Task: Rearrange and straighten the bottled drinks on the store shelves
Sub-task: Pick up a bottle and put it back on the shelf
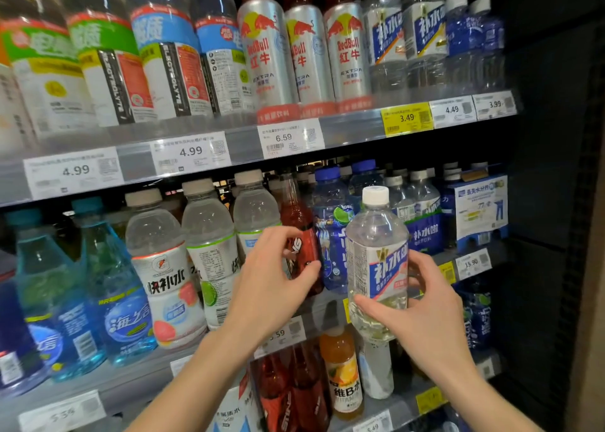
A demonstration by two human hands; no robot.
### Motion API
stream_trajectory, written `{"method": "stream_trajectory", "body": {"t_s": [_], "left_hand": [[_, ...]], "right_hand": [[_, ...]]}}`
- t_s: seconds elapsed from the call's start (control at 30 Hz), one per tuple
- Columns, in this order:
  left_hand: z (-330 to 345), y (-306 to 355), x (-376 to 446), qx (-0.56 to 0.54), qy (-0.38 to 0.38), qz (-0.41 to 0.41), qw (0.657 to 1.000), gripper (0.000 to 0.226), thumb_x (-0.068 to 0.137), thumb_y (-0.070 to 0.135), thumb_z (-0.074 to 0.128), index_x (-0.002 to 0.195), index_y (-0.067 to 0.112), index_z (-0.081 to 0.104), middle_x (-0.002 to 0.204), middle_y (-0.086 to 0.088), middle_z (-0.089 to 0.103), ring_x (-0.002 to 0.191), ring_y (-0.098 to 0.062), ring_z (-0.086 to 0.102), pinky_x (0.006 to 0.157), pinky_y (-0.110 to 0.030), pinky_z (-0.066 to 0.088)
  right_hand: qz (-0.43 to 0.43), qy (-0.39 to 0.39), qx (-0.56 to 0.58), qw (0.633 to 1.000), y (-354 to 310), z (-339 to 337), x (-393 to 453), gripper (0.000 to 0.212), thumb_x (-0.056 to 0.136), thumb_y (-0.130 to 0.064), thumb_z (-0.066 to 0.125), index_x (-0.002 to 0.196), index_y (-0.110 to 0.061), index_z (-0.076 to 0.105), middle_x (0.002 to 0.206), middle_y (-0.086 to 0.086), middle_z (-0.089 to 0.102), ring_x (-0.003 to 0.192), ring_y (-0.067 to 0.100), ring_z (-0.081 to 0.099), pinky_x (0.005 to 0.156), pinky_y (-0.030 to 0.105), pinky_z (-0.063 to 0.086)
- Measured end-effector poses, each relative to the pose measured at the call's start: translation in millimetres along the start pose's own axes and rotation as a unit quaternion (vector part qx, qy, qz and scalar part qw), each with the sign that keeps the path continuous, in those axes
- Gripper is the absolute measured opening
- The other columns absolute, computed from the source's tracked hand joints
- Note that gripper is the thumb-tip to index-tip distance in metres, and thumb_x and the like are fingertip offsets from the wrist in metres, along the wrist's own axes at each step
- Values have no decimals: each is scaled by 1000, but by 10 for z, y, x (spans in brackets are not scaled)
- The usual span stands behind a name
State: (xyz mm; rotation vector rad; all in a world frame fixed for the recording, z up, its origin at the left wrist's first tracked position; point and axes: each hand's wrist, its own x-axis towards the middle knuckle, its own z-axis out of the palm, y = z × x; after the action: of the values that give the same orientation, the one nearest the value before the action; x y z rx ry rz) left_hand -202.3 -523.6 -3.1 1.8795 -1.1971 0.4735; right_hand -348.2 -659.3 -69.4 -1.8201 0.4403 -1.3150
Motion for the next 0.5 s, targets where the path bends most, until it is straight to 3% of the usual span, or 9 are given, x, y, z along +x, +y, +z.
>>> {"method": "stream_trajectory", "body": {"t_s": [0.2, 0.33, 0.43, 0.5], "left_hand": [[-69, 114, 299, 51, -10, 27, 998, 56, 81, 46, 67, 130, 32, 45, 125, 19, 45, 89, -1, 60, 83, -39, 53], [-67, 142, 457, 92, -14, 2, 996, 66, 80, 46, 68, 137, 31, 39, 114, 9, 44, 87, -12, 64, 83, -41, 52], [-66, 195, 612, 140, -25, -16, 990, 74, 81, 47, 69, 142, 28, 34, 117, -6, 52, 104, -35, 61, 90, -44, 48], [-78, 246, 737, 144, -34, -27, 989, 85, 80, 46, 71, 150, 25, 26, 126, -14, 55, 115, -39, 55, 94, -44, 47]], "right_hand": [[7, -5, 11, 1000, 25, 11, 46, 63, 56, -37, 94, 105, -46, 55, 99, -32, 66, 90, -4, 65, 81, 35, 59], [5, -5, 13, 1000, 24, 12, 68, 64, 57, -37, 94, 107, -45, 55, 101, -31, 66, 90, -2, 66, 81, 36, 60], [4, -3, 10, 1000, 25, 4, 74, 63, 57, -37, 94, 105, -46, 55, 101, -32, 66, 90, -3, 66, 81, 34, 59], [4, -1, 8, 1000, 27, -11, 74, 62, 57, -36, 94, 104, -47, 55, 100, -32, 66, 90, -4, 65, 80, 31, 57]]}}
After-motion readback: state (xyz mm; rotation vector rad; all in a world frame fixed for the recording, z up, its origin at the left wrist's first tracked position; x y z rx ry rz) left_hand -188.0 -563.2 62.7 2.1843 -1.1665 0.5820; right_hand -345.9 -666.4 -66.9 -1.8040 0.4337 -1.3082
